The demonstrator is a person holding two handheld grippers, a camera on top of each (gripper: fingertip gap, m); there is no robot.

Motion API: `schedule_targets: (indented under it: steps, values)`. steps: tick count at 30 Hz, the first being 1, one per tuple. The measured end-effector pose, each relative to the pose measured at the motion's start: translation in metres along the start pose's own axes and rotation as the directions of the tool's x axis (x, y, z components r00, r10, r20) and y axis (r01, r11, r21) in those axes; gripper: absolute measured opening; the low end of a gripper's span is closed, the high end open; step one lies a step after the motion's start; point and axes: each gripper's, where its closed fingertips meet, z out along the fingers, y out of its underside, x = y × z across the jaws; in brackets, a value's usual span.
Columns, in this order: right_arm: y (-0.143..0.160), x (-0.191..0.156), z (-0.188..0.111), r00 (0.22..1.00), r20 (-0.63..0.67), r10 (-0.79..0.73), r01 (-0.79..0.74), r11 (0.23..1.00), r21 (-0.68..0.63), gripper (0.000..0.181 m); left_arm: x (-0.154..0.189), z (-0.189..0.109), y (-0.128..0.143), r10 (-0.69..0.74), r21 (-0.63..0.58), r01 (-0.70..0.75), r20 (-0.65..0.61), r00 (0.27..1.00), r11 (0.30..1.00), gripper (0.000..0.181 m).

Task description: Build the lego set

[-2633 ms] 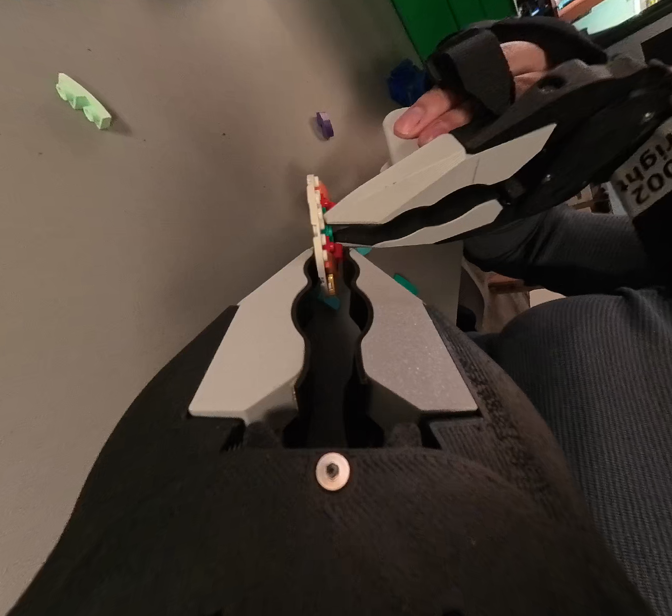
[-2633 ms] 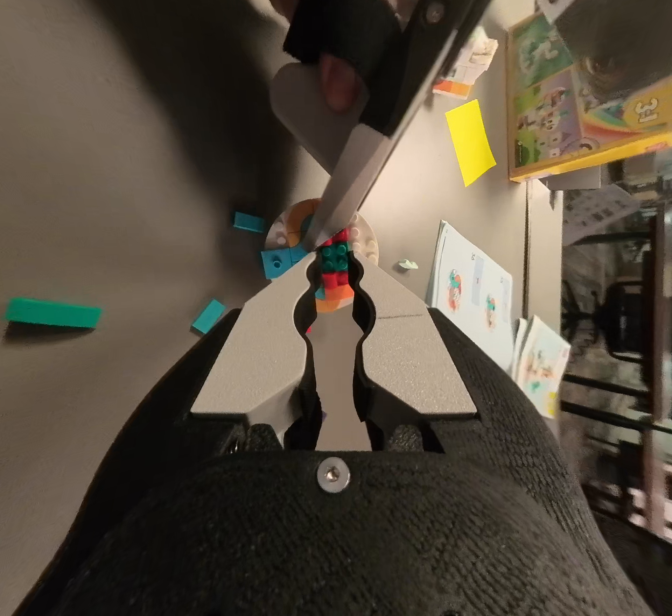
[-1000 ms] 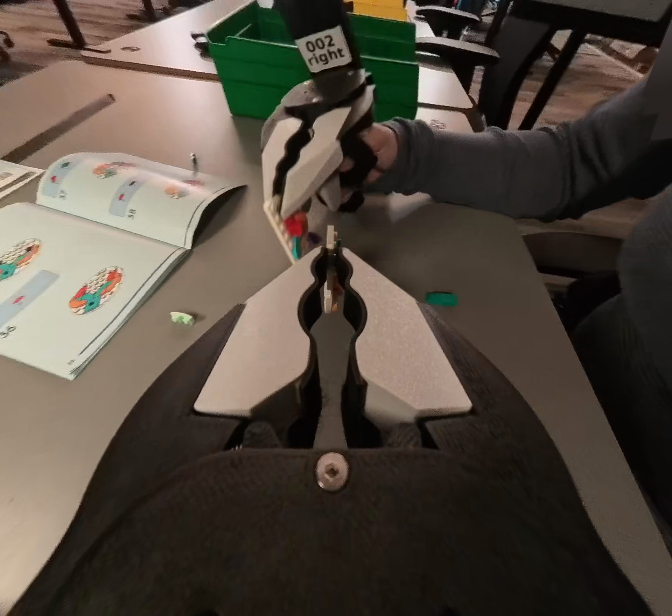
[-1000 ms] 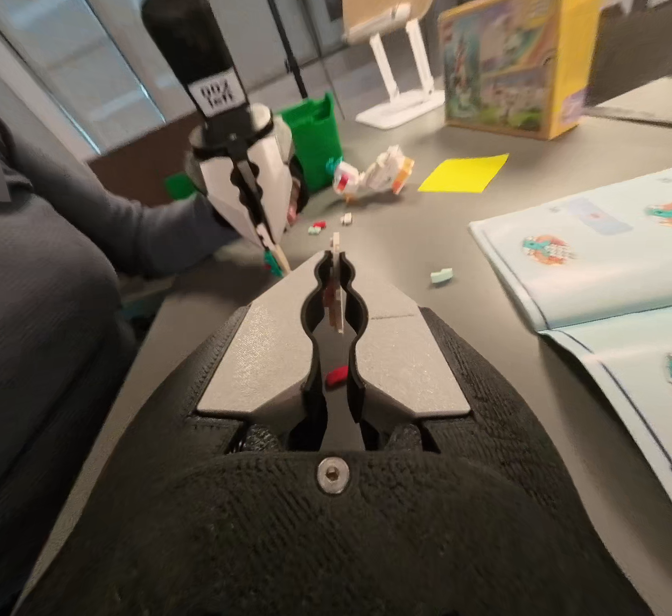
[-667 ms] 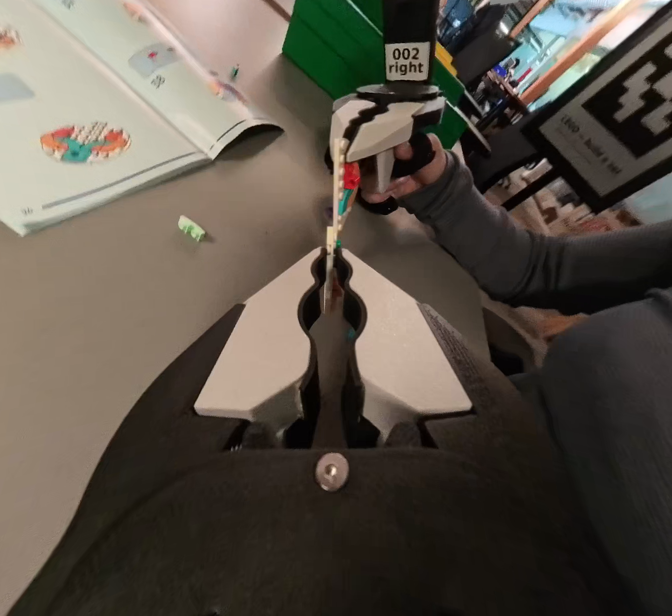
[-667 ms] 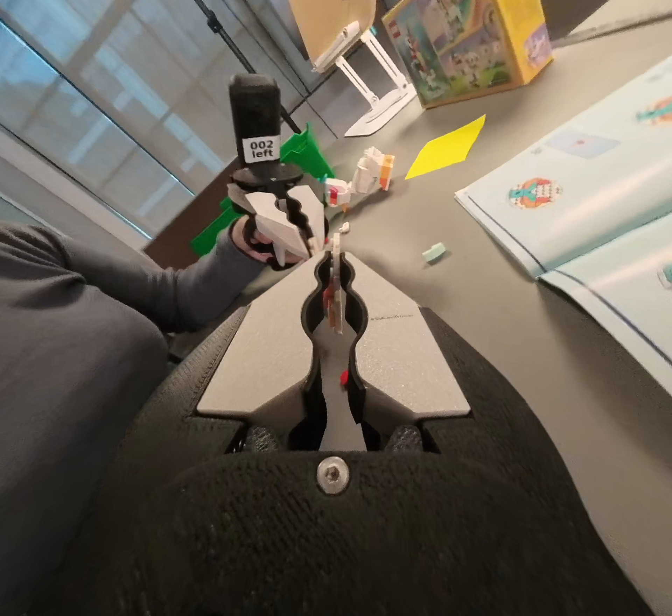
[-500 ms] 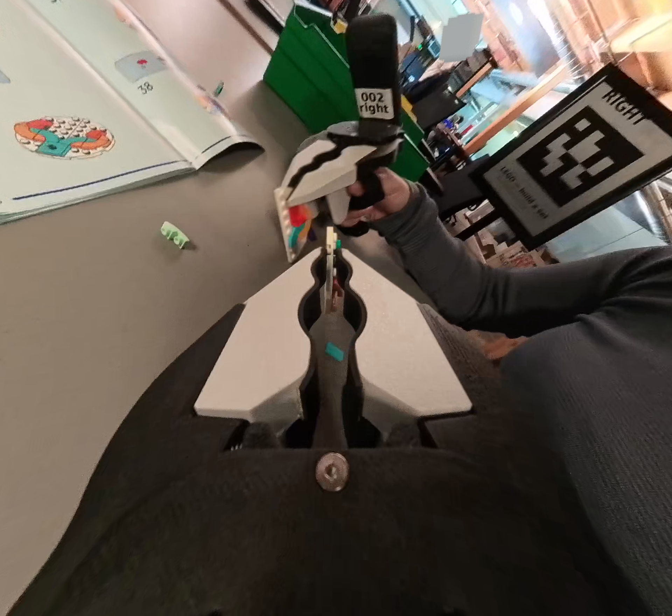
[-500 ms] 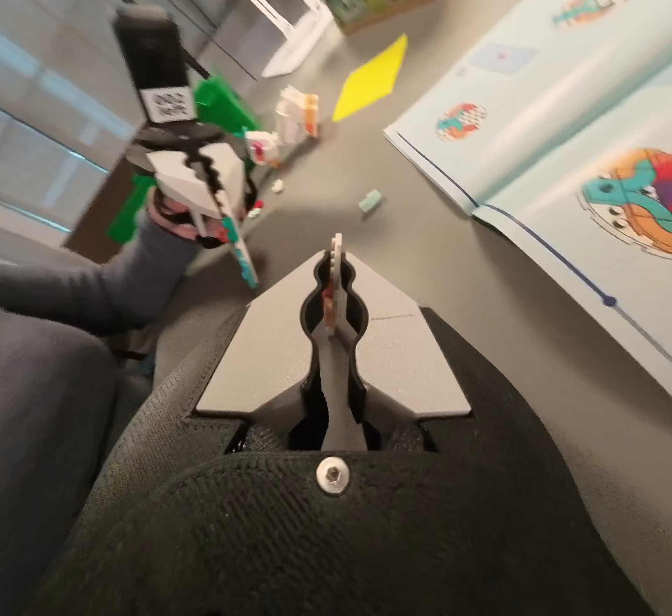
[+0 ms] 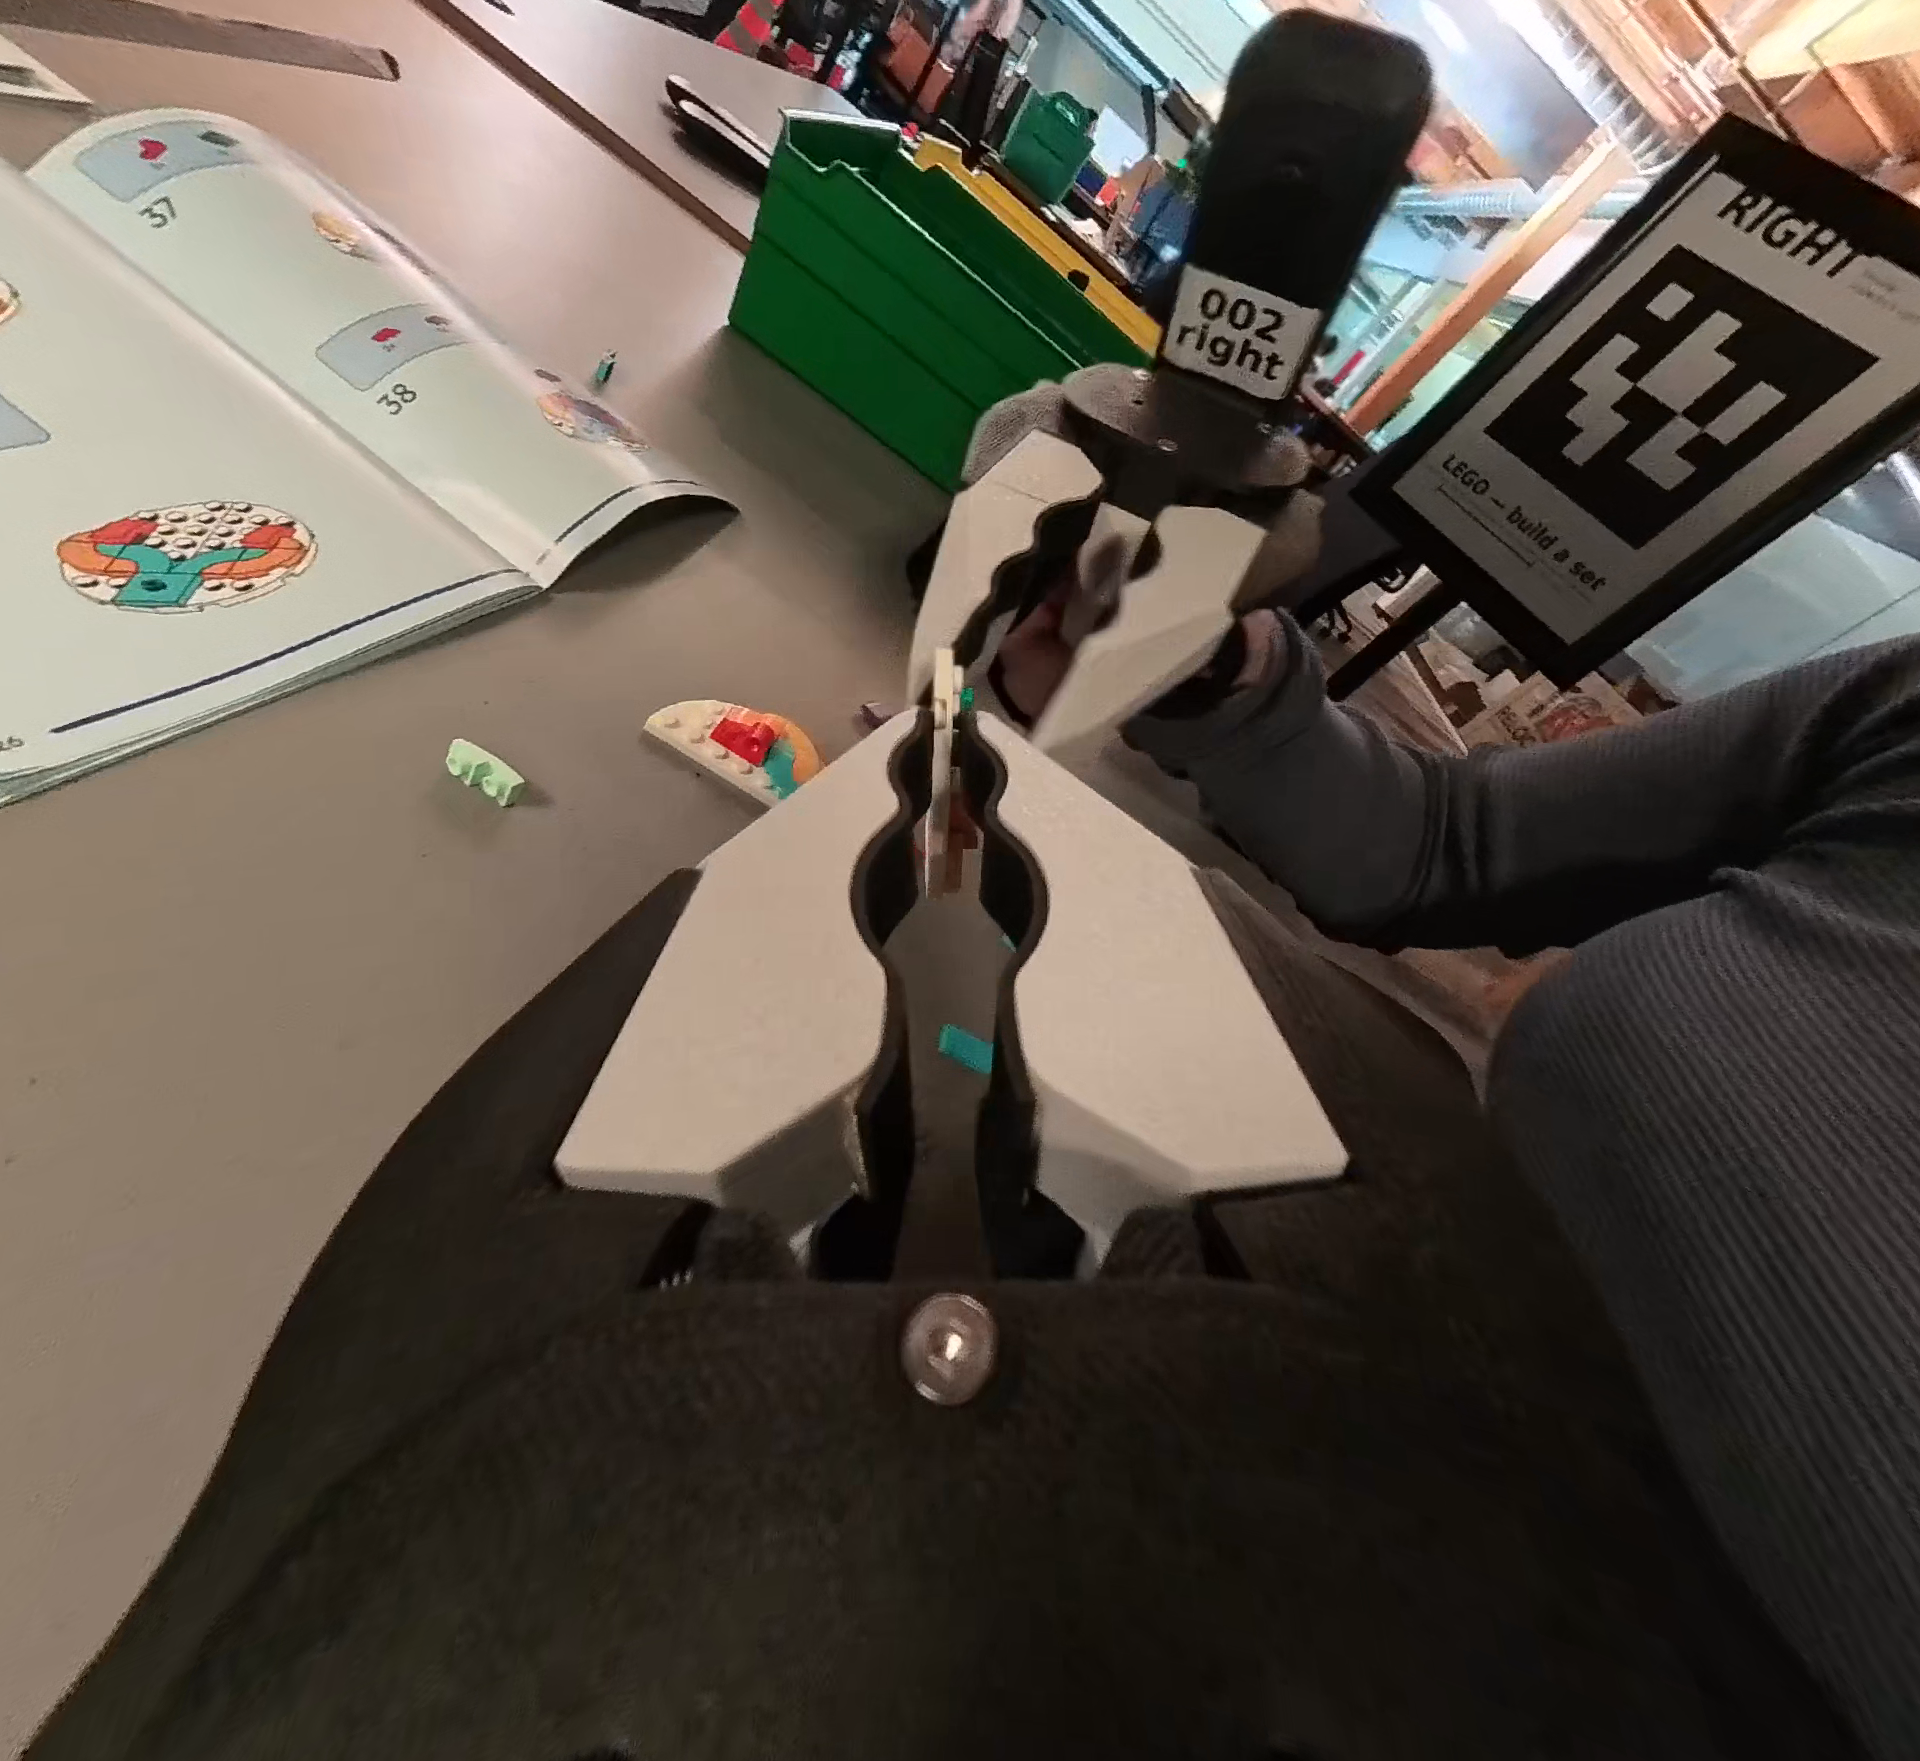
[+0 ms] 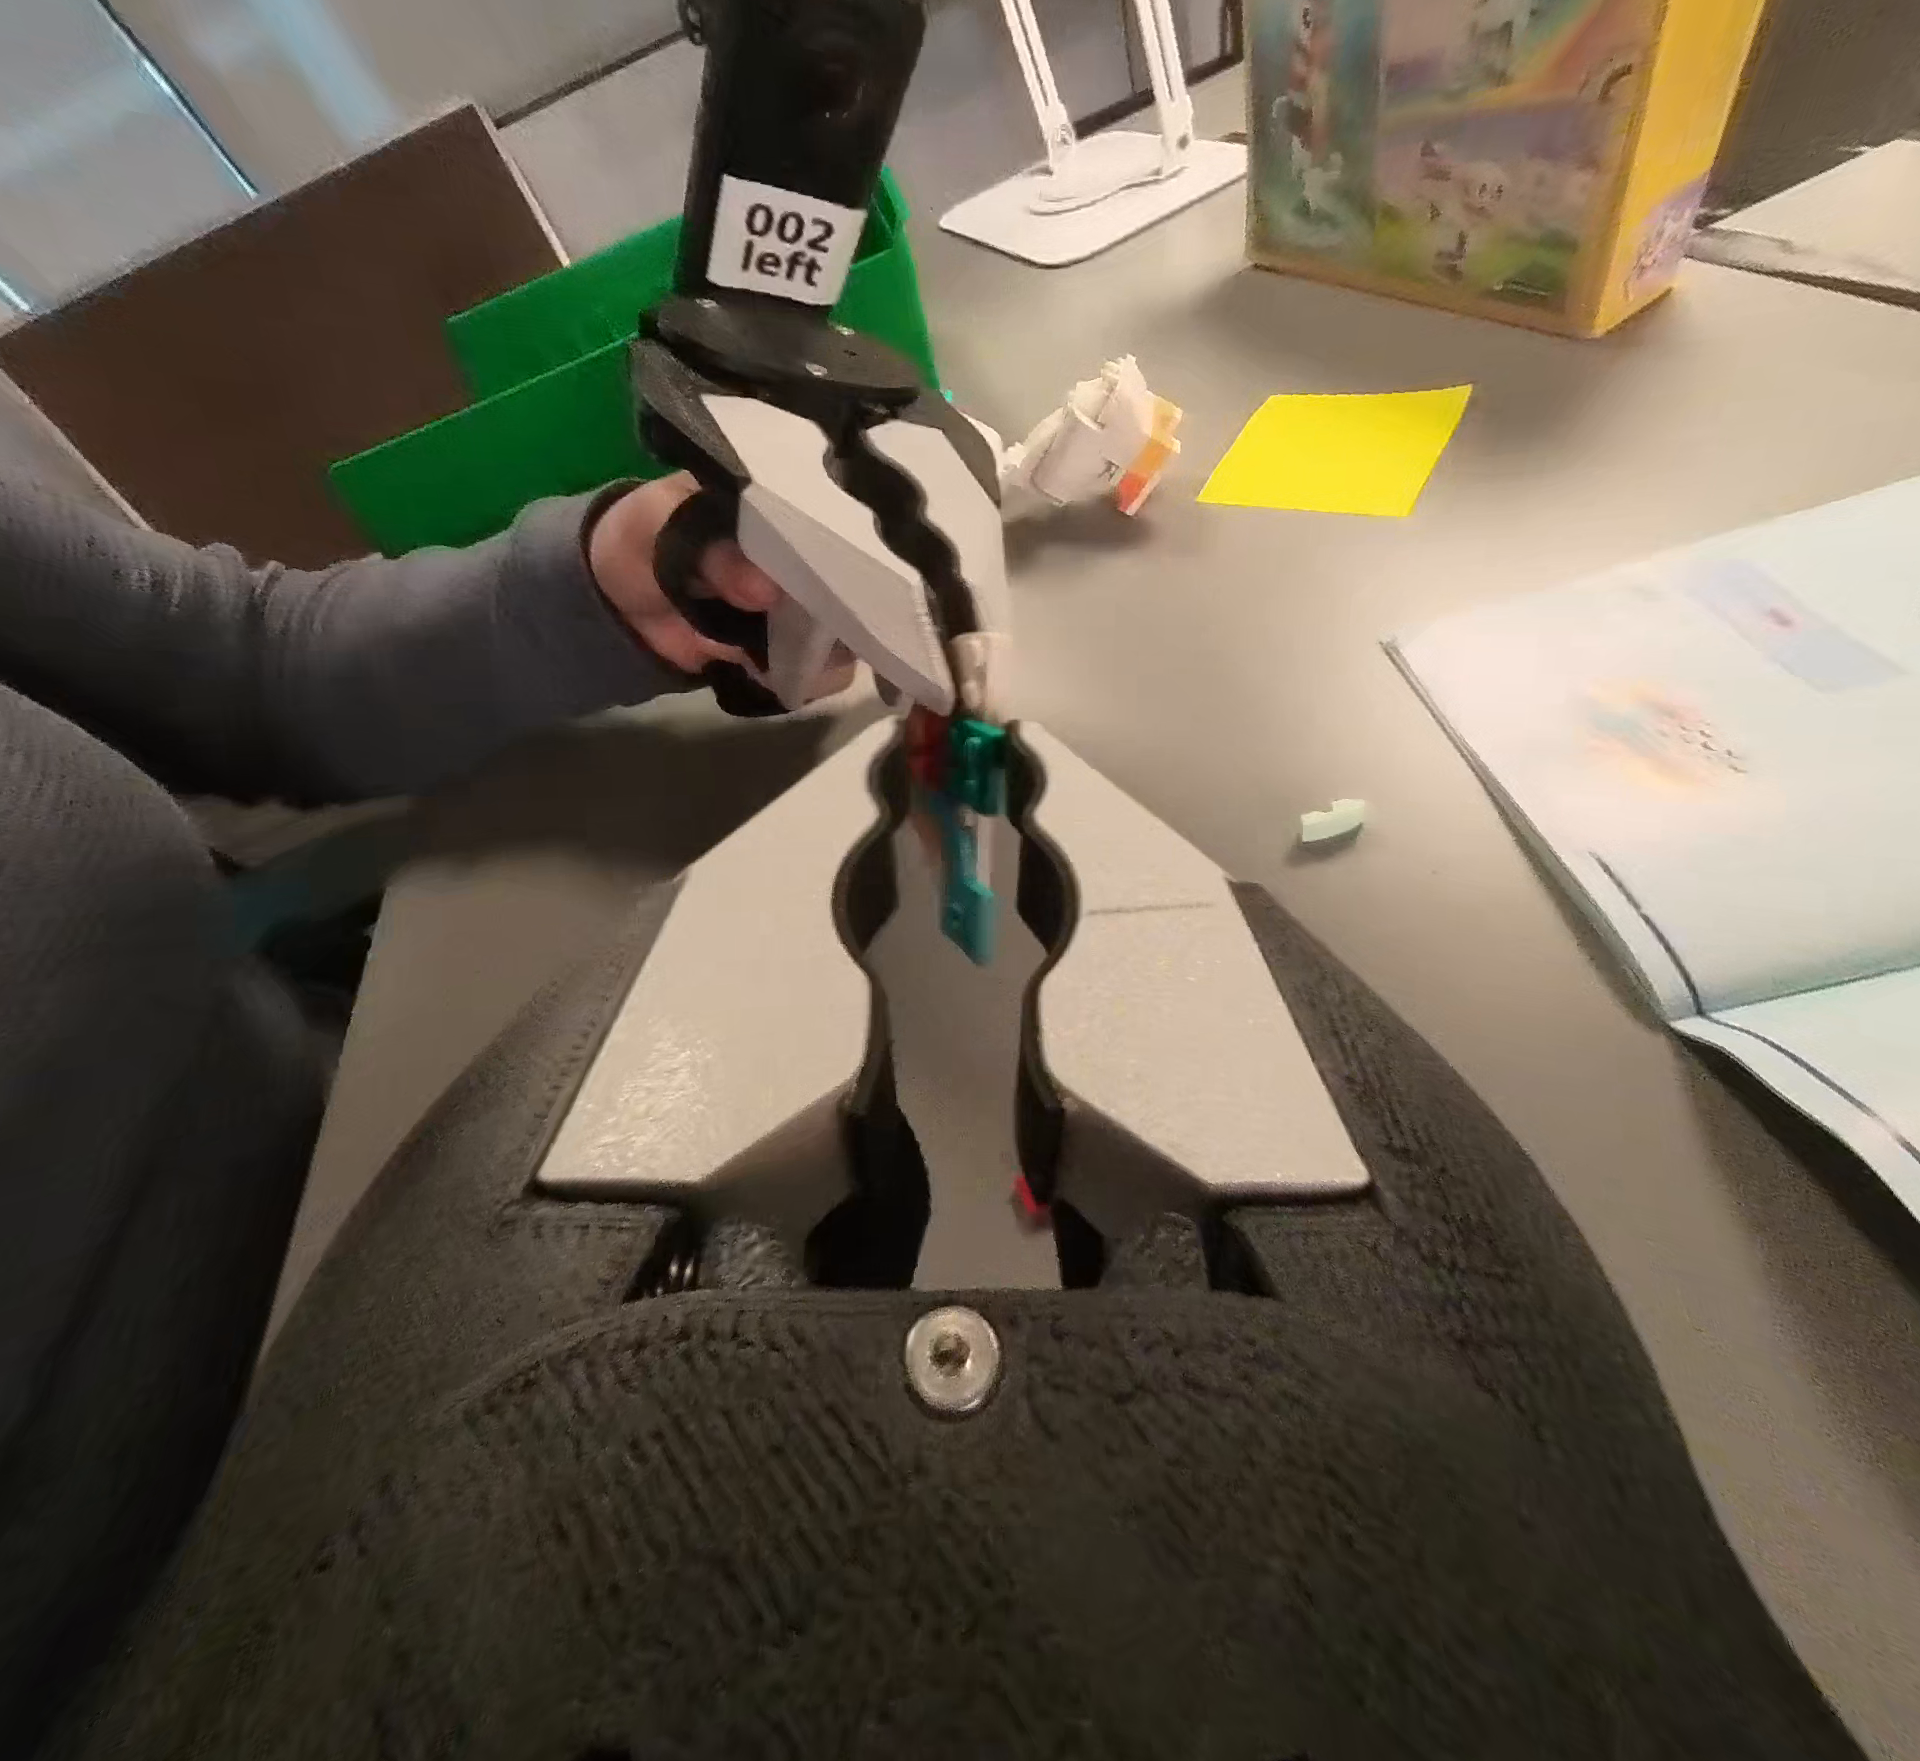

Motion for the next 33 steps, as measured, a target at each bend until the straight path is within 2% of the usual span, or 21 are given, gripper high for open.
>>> schedule_targets:
  steps: [1,8,12,16,21,24,28,31,33]
  values:
    - [0.001,0.002,-0.001,1.0,0.002,0.002,-0.002,1.0,0.001,0.009,0.002,0.001,0.001,0.001,-0.007,-0.001,-0.013,1.0,1.0,0.003]
    - [0.008,0.005,-0.003,0.999,0.027,0.036,-0.036,0.999,-0.02,0.008,-0.001,0.004,0.004,0.01,-0.014,-0.01,0.013,1.0,1.0,0.003]
    - [0.013,0.013,-0.004,0.99,-0.088,-0.113,0.106,0.991,-0.08,0.006,-0.009,0.008,0.006,-0.036,0.005,0.036,0.061,0.997,0.999,0.004]
    - [0.014,0.017,-0.003,0.936,-0.188,-0.296,0.272,0.951,-0.144,0.006,-0.013,0.008,0.004,-0.083,0.039,0.081,0.07,0.994,0.996,0.005]
    - [0.008,0.013,-0.006,0.945,-0.166,-0.282,0.268,0.958,-0.101,0.005,-0.007,0.008,-0.001,0.004,0.046,-0.008,0.086,0.996,0.999,0.005]
    - [0.008,0.013,-0.007,0.91,-0.196,-0.366,0.346,0.929,-0.128,0.005,-0.007,0.008,-0.001,0.03,0.045,-0.034,0.1,0.995,0.998,0.005]
    - [0.0,0.003,-0.009,0.972,-0.094,-0.216,0.215,0.976,-0.018,0.003,0.002,0.004,-0.007,0.088,0.073,-0.092,0.053,0.995,0.993,0.007]
    - [-0.006,-0.001,-0.013,0.994,-0.004,-0.105,0.105,0.993,0.06,0.003,0.017,0.004,-0.006,0.113,0.067,-0.111,-0.034,0.993,0.992,0.027]
    - [-0.009,-0.005,-0.016,0.997,0.069,-0.037,0.031,0.995,0.098,0.003,0.018,0.007,0.0,0.092,0.033,-0.09,-0.061,0.994,0.995,0.027]
